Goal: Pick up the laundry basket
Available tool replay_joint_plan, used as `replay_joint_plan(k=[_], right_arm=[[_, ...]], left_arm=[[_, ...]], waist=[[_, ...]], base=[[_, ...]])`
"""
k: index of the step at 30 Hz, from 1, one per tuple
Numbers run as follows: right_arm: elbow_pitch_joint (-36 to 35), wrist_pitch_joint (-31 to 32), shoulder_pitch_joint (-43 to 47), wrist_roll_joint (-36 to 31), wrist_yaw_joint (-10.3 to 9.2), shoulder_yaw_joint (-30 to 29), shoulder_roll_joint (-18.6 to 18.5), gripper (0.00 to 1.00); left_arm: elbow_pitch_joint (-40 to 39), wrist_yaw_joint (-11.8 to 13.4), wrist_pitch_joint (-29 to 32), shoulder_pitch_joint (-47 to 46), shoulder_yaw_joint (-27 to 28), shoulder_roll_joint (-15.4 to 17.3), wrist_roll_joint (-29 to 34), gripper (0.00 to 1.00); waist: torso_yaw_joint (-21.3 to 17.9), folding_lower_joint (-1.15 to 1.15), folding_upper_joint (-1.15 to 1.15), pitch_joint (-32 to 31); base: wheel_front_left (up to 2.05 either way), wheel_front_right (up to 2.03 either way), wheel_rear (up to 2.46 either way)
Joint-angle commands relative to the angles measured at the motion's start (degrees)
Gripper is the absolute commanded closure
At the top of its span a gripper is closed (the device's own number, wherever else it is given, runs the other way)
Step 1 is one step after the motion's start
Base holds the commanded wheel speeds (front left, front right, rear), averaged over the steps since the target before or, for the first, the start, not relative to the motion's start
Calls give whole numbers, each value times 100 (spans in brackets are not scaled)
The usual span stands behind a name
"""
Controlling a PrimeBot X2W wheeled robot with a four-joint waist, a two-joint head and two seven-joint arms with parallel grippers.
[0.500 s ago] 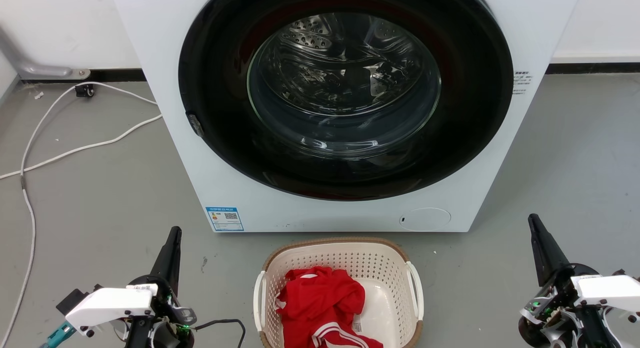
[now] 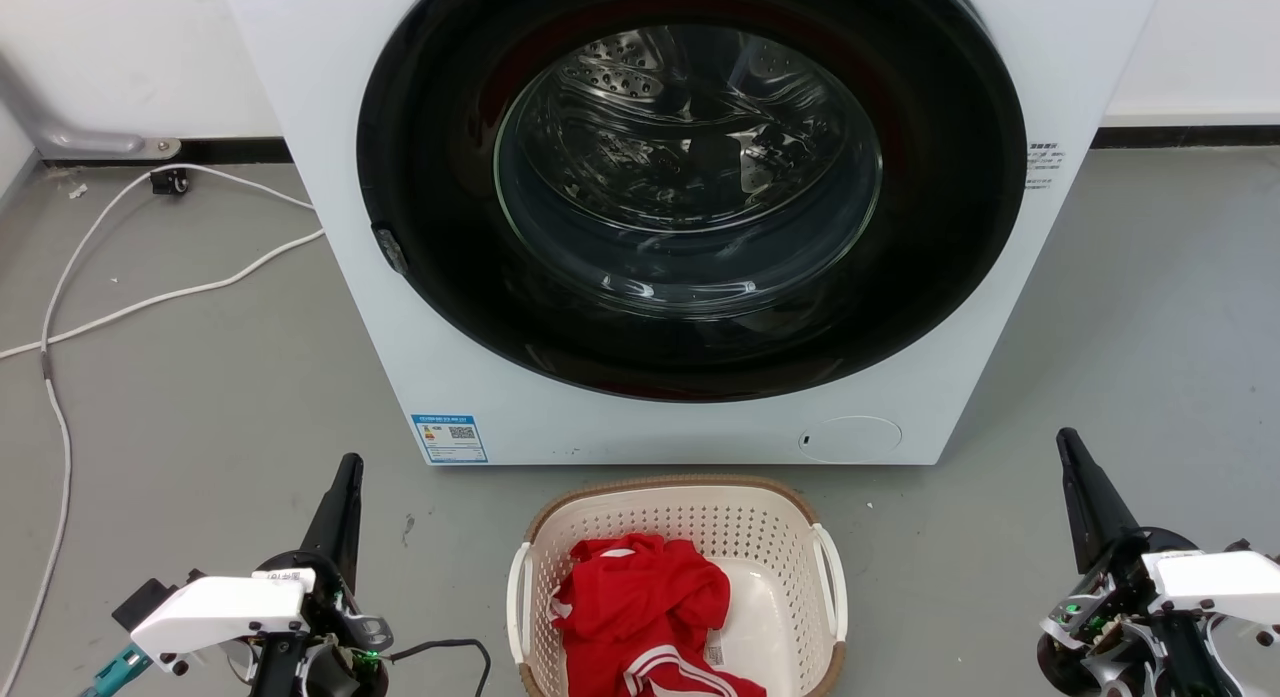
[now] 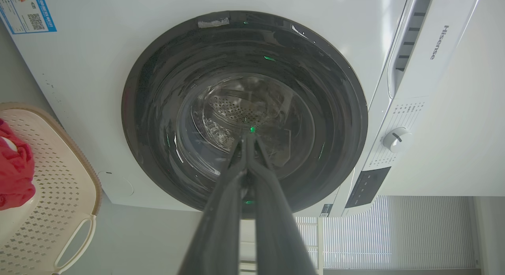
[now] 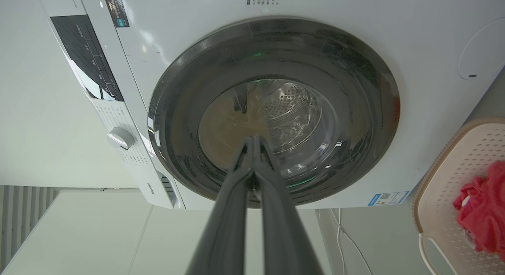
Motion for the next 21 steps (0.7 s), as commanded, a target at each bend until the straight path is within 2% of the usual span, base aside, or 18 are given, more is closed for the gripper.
replay_joint_plan(k=[1,17,18,21], right_arm=[[6,19,-66,-25,2,-10,18,100],[7,28,-67,-39,2,-20,26,100],[12,3,8,0,1,-9,7,0],[3,-41,13,-1,1,-18,10,0]], left_arm=[[9,-21,19,-55,13,-6,22,100],[10,-21,36,-56,30,-17,42,100],[16,1,3,8,11,-13,1,0],[34,3,-56,-21,-68,-20,2,0]], waist=[[0,0,0,0],[0,0,0,0],[0,0,0,0],[1,0,0,1]], base=[[0,0,0],[0,0,0],[0,0,0],[0,0,0]])
